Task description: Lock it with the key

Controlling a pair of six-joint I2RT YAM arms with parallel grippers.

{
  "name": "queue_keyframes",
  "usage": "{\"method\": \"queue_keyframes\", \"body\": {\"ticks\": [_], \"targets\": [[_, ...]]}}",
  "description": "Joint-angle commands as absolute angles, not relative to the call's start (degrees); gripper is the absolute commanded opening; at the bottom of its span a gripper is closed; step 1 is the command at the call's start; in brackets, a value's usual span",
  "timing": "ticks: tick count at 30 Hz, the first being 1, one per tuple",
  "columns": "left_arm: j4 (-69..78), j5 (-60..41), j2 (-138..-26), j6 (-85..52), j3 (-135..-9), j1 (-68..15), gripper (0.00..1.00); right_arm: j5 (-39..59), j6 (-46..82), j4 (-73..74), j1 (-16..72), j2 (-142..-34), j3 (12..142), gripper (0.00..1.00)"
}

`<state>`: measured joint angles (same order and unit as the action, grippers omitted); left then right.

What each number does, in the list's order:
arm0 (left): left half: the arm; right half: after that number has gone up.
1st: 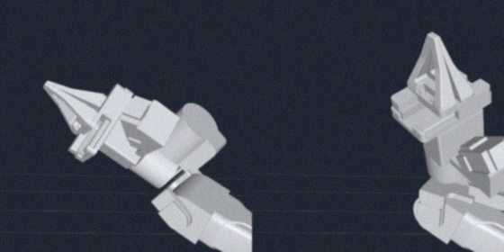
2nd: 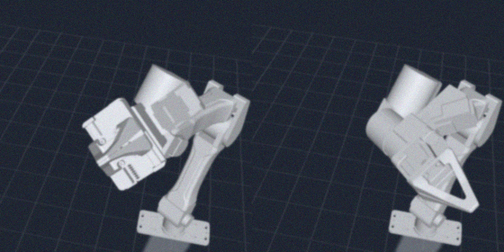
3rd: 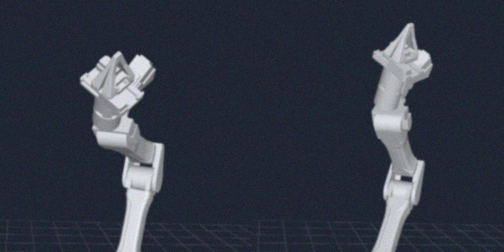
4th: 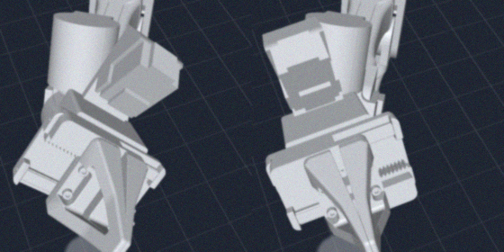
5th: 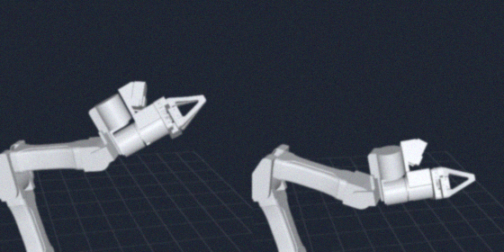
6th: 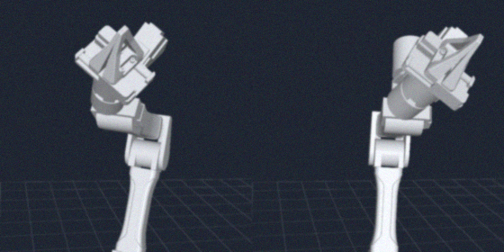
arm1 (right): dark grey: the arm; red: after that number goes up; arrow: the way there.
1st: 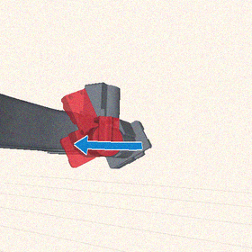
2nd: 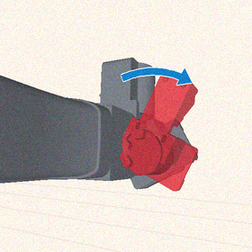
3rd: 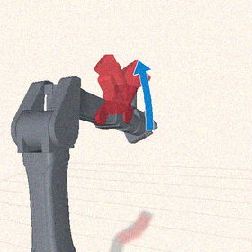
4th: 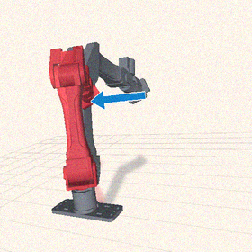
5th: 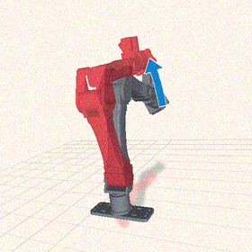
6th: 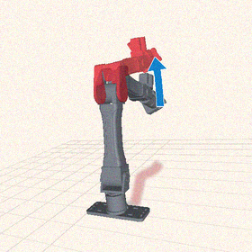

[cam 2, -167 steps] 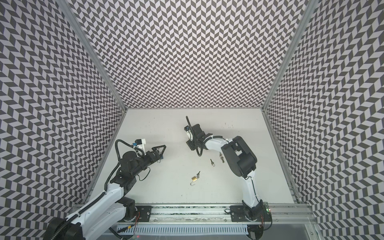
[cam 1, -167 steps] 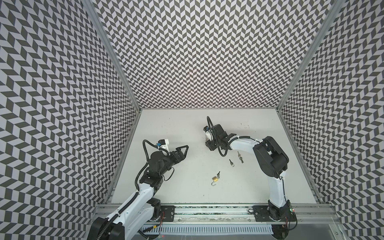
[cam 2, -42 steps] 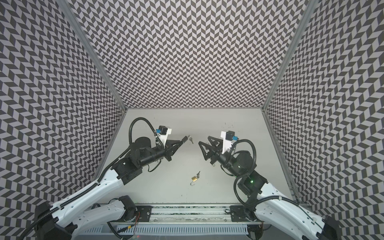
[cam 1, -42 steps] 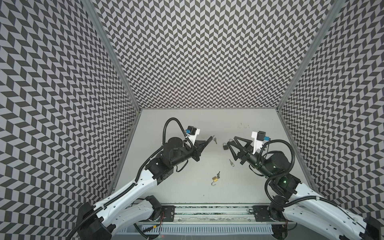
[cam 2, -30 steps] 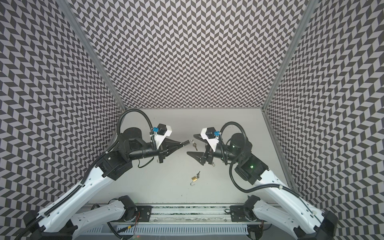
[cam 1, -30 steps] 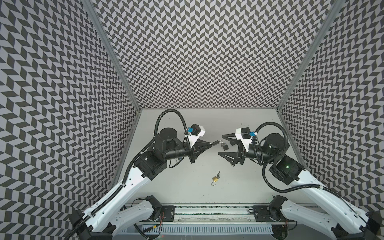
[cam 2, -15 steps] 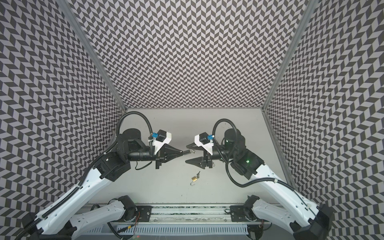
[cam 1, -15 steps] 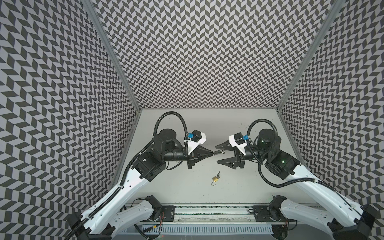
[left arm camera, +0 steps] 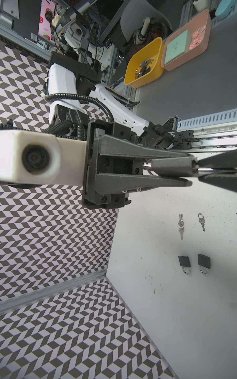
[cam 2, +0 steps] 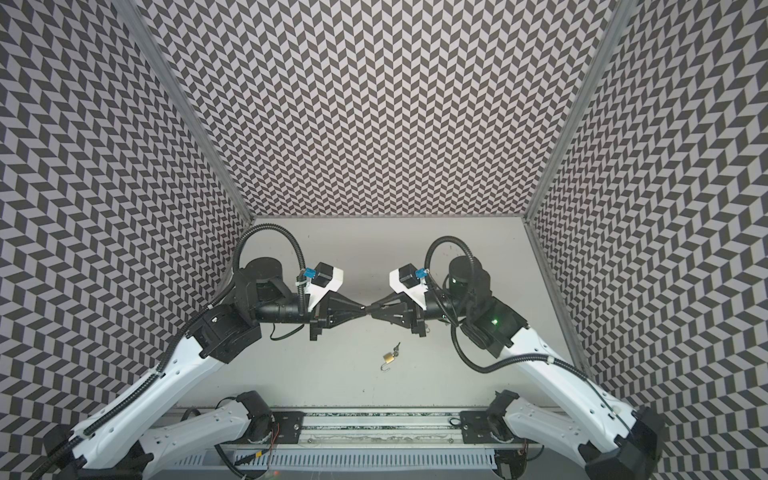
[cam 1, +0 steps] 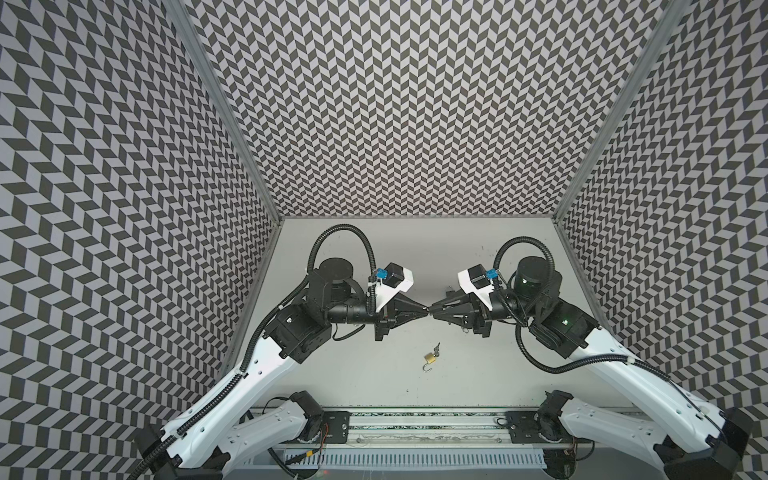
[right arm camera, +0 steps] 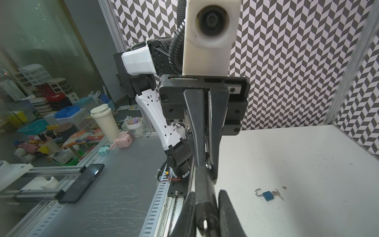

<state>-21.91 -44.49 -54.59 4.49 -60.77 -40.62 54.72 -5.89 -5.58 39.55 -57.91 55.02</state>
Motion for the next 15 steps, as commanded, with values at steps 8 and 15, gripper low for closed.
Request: {"method": "queue_keyframes", "body": {"ticks": [8,15], "targets": [[-21.58,-33.91,-54.20,3.72,-63.87,-40.41,0.22,48.34,-1.08,1.32,39.38,-55.18,54.23,0.00],[-17.65,-20.14,-49.09,2.96,-62.79,-40.29,0.75,42.27,7.84,2.50,38.94,-54.77,54.91,0.00]]}}
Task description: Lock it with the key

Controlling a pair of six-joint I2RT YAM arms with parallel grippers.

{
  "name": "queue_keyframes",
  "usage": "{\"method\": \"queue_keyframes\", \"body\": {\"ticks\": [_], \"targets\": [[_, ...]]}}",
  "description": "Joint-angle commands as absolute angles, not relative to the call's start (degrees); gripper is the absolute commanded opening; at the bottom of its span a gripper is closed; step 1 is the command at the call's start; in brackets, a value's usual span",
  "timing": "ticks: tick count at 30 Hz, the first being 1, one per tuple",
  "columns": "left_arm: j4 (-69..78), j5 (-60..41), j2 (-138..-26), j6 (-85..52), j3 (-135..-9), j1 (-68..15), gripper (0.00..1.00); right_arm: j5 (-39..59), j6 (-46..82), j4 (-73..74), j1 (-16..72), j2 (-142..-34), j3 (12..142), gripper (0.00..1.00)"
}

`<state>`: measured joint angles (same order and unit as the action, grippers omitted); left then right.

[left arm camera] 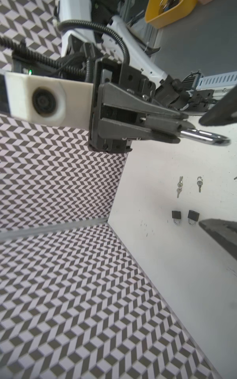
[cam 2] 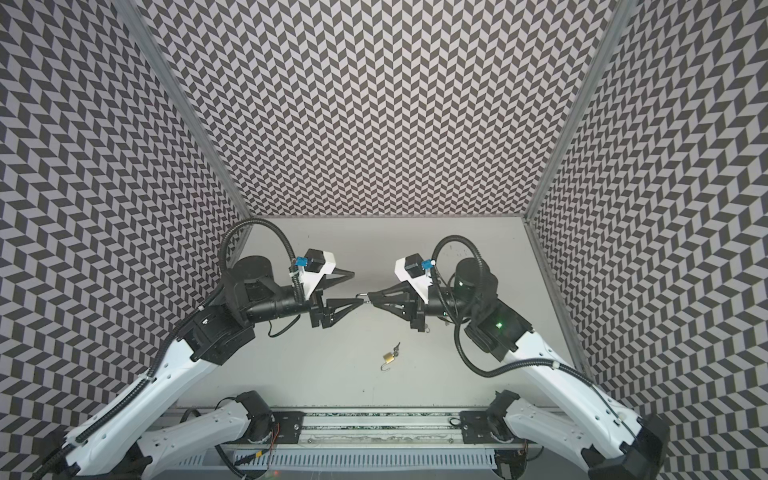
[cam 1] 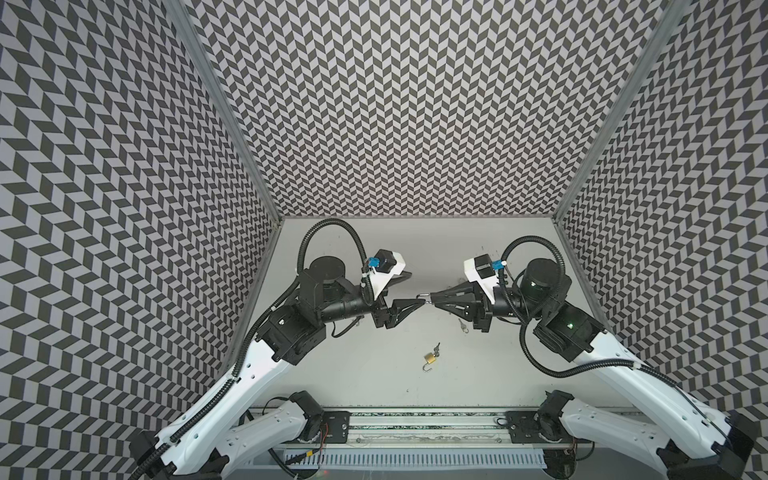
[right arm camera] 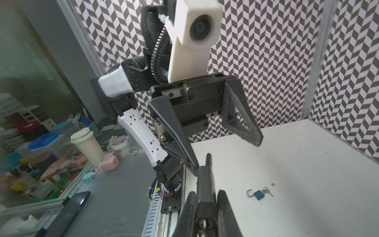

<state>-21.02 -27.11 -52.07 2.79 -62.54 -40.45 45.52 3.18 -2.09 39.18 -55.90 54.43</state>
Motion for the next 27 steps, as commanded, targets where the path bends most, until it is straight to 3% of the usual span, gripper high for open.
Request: {"method": "queue_keyframes", "body": {"ticks": [1,8,14,27], "targets": [[-16.65,-19.80,-48.14,2.97,-62.06,-40.29,0.75,42.11,9.10,2.56,38.94,-54.80,54.93,0.00],[-9.38,-34.29,-45.94,4.71,-58.74,-40.38,0.57,43.47,14.01,1.77,38.94,-56.23,56.61,0.00],[-7.72,-40.66,-48.11,5.60,-58.72,-41.04,0.47,47.52,15.85,3.38,38.94,-56.75,57.19,0.00],[-8.37,-39.19,-50.67,6.38,-57.42,-42.36,0.42,49.05,16.84,4.83,38.94,-56.44,57.54,0.00]]}}
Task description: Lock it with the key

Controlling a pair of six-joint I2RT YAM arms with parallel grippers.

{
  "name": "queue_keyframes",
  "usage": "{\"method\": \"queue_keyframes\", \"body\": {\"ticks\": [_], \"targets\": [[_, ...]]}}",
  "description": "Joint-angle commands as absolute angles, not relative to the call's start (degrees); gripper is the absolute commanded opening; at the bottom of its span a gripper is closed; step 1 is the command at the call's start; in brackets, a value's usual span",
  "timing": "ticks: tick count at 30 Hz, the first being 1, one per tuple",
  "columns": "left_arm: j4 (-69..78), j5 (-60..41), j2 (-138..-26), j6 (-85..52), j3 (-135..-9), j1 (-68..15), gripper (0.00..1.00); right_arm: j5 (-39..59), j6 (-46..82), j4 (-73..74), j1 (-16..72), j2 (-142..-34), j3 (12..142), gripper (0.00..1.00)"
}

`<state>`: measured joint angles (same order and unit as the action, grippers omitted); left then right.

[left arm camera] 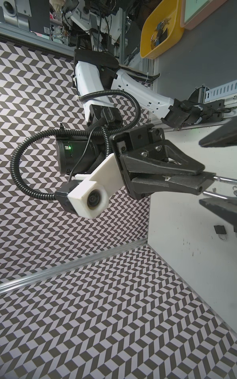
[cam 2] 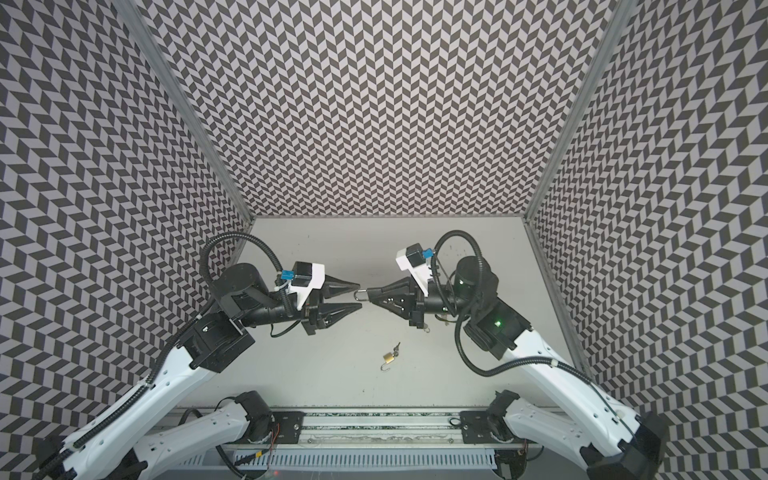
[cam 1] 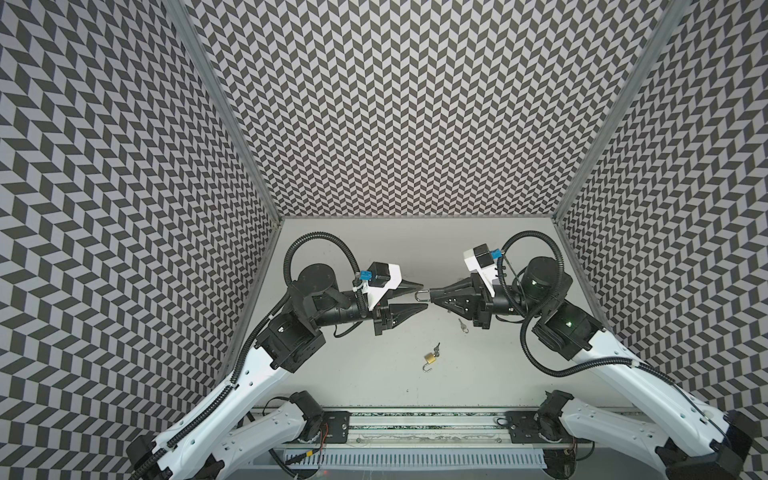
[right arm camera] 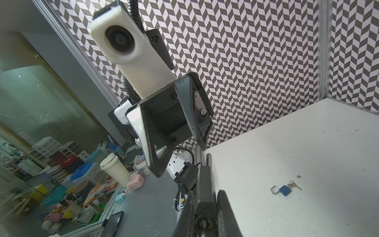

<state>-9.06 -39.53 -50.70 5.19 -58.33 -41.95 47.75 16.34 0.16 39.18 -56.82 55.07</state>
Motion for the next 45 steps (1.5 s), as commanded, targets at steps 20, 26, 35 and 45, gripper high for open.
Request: {"method": "queue_keyframes", "body": {"ticks": [20,26,35,45], "targets": [[0.09,-36.30,-46.50,-3.42,-52.31,-42.23,0.69,49.34,10.53,8.26,38.94,-51.85,54.70,0.00],[1.82,-41.99,-49.43,-4.91,-52.21,-42.20,0.69,51.48,10.25,9.04,38.94,-52.05,54.05,0.00],[3.45,-44.99,-49.48,-5.54,-52.76,-42.36,0.34,50.08,9.00,7.30,38.94,-52.85,53.86,0.00],[4.21,-44.68,-49.30,-5.72,-52.38,-42.33,0.06,49.23,8.70,6.34,38.94,-53.17,54.01,0.00]]}}
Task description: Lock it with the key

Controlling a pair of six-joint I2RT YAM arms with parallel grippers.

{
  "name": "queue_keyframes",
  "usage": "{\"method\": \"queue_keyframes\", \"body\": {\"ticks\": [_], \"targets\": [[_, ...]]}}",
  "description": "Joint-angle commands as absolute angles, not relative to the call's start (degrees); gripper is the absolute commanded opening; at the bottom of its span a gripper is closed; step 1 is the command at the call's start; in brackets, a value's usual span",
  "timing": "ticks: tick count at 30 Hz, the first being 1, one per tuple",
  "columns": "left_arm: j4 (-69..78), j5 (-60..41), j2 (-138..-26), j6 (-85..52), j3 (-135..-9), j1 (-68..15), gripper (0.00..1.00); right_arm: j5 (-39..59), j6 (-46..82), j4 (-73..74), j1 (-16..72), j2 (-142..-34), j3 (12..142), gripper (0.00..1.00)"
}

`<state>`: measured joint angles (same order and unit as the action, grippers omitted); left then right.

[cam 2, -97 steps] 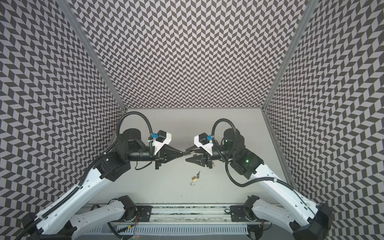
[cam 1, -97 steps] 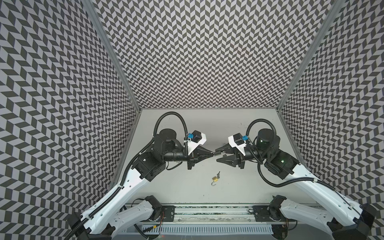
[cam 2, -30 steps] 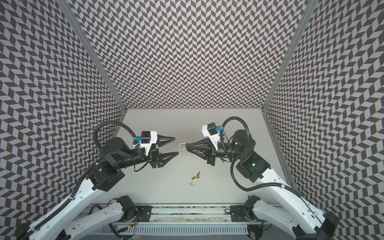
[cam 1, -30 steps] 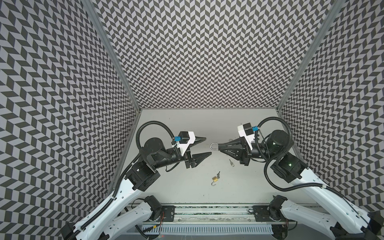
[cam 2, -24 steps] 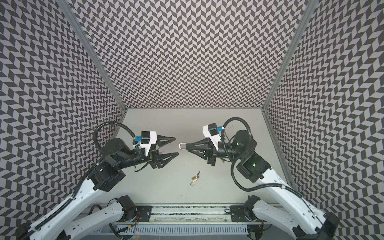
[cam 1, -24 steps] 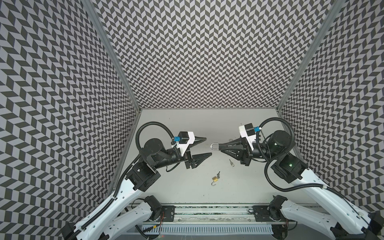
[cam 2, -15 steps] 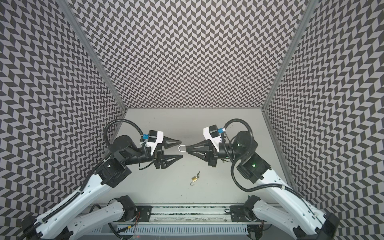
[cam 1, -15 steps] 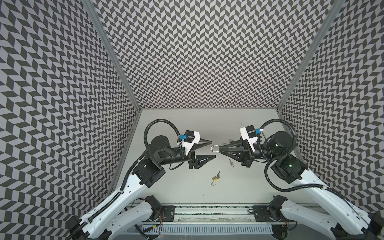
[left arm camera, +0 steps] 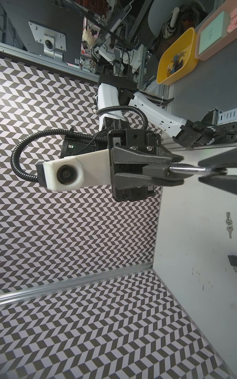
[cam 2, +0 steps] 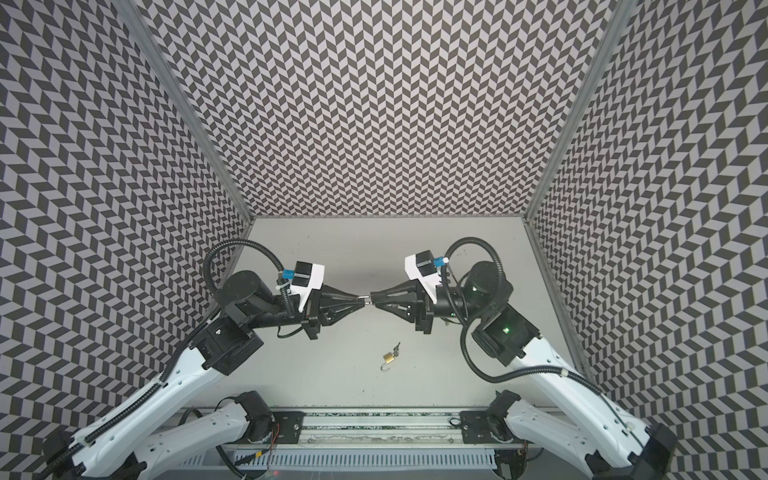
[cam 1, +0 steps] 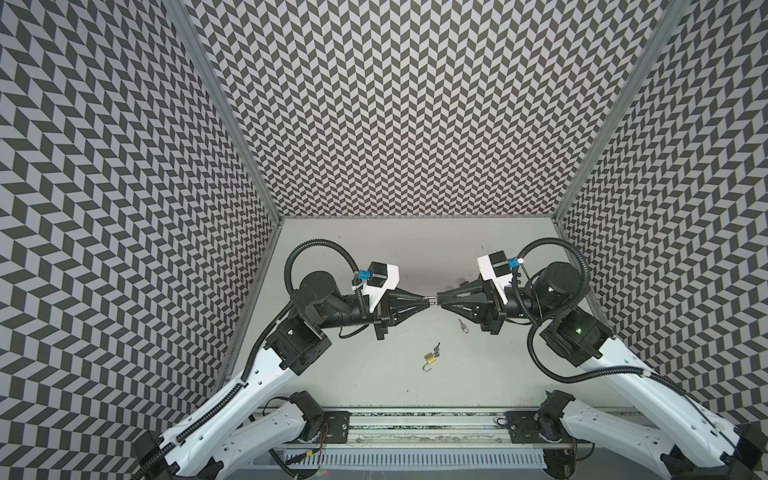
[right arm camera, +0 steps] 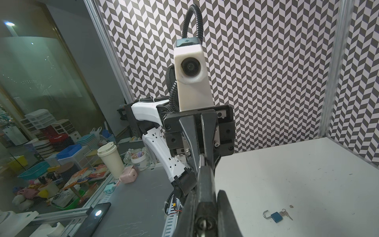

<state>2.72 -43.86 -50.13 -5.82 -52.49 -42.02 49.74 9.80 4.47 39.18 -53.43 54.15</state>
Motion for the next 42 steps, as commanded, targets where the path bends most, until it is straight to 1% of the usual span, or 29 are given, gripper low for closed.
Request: {"method": "queue_keyframes", "body": {"ticks": [1,6,13,17,19,20,26,28,40,42], "targets": [[4.23,-44.63,-49.30,-5.71,-52.35,-42.41,0.04,49.26,8.70,6.37,38.94,-53.18,54.00,0.00],[3.81,-43.74,-49.01,-5.54,-52.38,-42.28,0.00,48.79,8.67,6.24,38.94,-53.09,54.10,0.00],[3.02,-41.53,-47.38,-4.74,-52.46,-42.33,0.00,47.84,7.00,3.53,38.94,-53.20,54.97,0.00],[2.80,-42.51,-48.28,-4.75,-53.17,-42.30,0.11,48.08,7.43,4.06,38.97,-53.00,54.84,0.00],[2.83,-42.85,-48.69,-4.81,-53.28,-42.34,0.19,48.23,7.56,4.24,38.96,-53.04,54.88,0.00],[2.85,-42.96,-48.77,-4.92,-53.22,-42.31,0.21,48.25,7.63,4.22,38.95,-52.91,54.92,0.00],[3.20,-42.98,-48.86,-5.10,-52.94,-42.31,0.22,48.18,7.54,4.13,39.00,-52.73,54.75,0.00],[3.08,-42.98,-49.02,-5.03,-52.95,-42.34,0.21,48.26,7.63,4.38,39.00,-52.62,54.67,0.00],[2.29,-41.76,-49.66,-5.18,-53.09,-42.36,0.01,50.09,7.39,6.49,39.05,-51.63,53.55,0.00],[2.28,-41.82,-49.64,-5.19,-53.17,-42.35,0.00,50.30,7.17,6.50,39.05,-51.51,53.51,0.00]]}}
